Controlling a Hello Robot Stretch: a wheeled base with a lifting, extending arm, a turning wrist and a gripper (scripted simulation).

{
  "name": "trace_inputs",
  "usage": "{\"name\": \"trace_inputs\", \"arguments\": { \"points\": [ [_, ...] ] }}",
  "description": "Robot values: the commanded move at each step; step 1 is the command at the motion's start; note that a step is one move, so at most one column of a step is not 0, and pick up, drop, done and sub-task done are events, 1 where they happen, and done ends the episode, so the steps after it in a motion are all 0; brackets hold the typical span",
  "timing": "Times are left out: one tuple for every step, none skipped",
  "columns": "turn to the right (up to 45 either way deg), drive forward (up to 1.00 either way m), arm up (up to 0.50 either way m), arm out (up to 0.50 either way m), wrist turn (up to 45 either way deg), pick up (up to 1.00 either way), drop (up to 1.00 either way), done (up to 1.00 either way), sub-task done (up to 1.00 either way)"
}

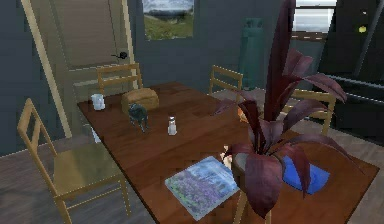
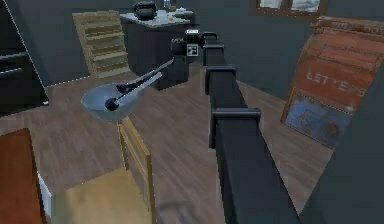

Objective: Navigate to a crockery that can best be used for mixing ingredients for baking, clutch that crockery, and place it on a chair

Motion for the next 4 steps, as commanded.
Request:
{"name": "trace_inputs", "arguments": {
  "points": [
    [0.0,0.00,-0.30,0.00,0.0,0.00,0.00,0.00,0.00],
    [0.0,0.00,-0.50,0.00,0.0,0.00,0.00,0.00,0.00],
    [0.0,0.00,0.00,0.00,0.0,0.00,1.00,0.00,0.00],
    [0.0,0.00,0.00,-0.10,0.0,0.00,0.00,0.00,0.00]
  ]
}}
